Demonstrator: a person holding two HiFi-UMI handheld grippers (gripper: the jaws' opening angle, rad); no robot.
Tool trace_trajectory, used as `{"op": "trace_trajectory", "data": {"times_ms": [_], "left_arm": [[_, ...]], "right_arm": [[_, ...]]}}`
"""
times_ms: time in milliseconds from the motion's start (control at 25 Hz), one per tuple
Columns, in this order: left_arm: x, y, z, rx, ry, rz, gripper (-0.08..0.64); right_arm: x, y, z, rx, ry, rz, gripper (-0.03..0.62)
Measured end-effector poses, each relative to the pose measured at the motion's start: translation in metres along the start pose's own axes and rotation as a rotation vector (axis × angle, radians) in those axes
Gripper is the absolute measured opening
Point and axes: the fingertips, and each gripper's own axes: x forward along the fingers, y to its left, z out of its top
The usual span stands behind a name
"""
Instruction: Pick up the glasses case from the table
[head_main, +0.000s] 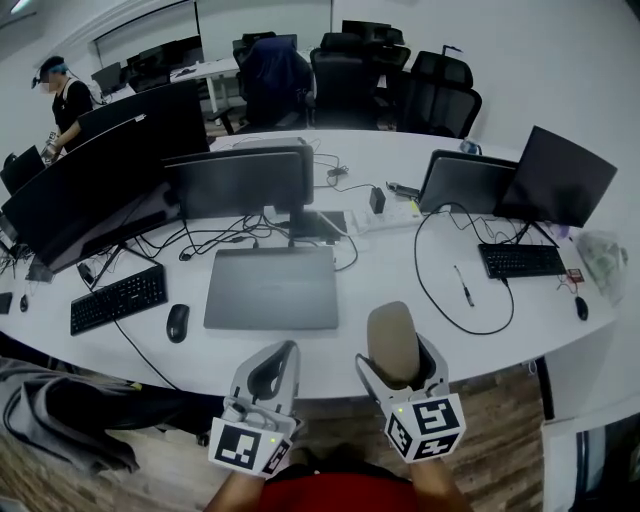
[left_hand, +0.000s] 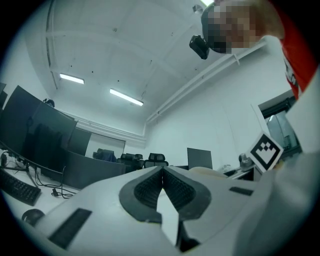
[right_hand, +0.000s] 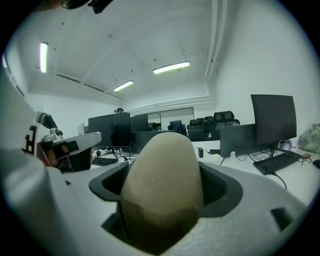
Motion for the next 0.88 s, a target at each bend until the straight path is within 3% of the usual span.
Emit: {"op": "trace_trajectory", "data": {"times_ms": [880], "left_arm": [[-0.001,-0.026,0.010,0.019,0.000,-0.027,0.011]], "right_arm": [[-0.025,-0.002,0.020,-0.025,-0.062,0.037,0.416]]}}
